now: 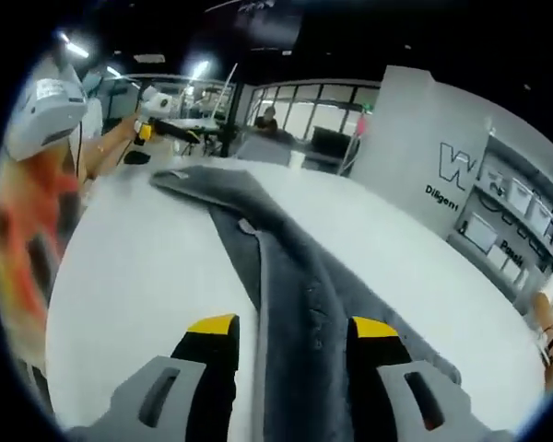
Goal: Open the folded towel by lifting each exposed corner and separating the folded layers until the towel lies flat within the target outline without major curled edges
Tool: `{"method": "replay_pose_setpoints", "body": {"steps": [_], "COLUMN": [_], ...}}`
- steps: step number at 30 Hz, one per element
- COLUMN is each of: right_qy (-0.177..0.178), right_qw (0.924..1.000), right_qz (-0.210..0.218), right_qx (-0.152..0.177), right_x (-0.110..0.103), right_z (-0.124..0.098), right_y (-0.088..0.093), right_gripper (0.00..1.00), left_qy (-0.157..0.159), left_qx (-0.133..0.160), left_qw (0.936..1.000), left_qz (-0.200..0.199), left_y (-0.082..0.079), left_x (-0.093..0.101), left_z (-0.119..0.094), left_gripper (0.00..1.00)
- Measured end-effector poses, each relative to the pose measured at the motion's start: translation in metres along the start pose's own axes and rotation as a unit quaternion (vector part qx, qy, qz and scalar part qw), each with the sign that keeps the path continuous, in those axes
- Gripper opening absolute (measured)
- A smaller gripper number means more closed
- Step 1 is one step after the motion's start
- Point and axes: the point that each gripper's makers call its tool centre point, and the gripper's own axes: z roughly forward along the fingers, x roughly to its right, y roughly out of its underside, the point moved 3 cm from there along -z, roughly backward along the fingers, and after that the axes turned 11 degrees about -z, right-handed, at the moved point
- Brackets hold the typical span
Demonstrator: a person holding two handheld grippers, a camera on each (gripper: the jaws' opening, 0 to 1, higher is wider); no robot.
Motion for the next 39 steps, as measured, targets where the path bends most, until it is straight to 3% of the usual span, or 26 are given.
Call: {"method": "replay_pose_setpoints", "body": {"steps": [8, 17, 21, 25, 30, 33, 39], "right_qy": [0.009, -0.002, 0.012, 0.007, 0.012, 0.017, 0.001], "right_qw": [0.9956, 0.9898, 0.9903, 0.9915, 0.9933, 0.9953, 0.9982], "right_qz": [-0.068, -0.095, -0.093, -0.085, -0.08, -0.069, -0.052], "right_qx": [-0.063, -0.106, -0.103, -0.098, -0.082, -0.066, -0.032], "right_x": [-0.012, -0.026, -0.021, -0.022, -0.022, -0.02, -0.026], "right_z": [0.026, 0.042, 0.043, 0.042, 0.036, 0.028, 0.004], "right_y": [0.006, 0.021, 0.021, 0.02, 0.014, 0.01, 0.001], "right_gripper": [0.24, 0.17, 0.0, 0.0, 0.0, 0.0, 0.0], "left_qy": [0.0, -0.005, -0.011, -0.021, -0.064, -0.068, -0.069], "left_qx": [-0.011, -0.02, -0.031, -0.047, -0.089, -0.118, -0.122], "left_qw": [0.9999, 0.9997, 0.9994, 0.9987, 0.9939, 0.9906, 0.9896], "left_qz": [-0.001, -0.008, -0.007, -0.003, 0.008, 0.017, 0.03], "left_y": [0.005, 0.01, 0.015, 0.021, 0.034, 0.042, 0.043], "left_x": [-0.002, -0.005, -0.008, -0.011, -0.026, -0.026, -0.025], "left_z": [0.004, 0.009, 0.01, 0.009, 0.005, 0.002, 0.001], "left_gripper": [0.98, 0.98, 0.98, 0.98, 0.98, 0.91, 0.95]}}
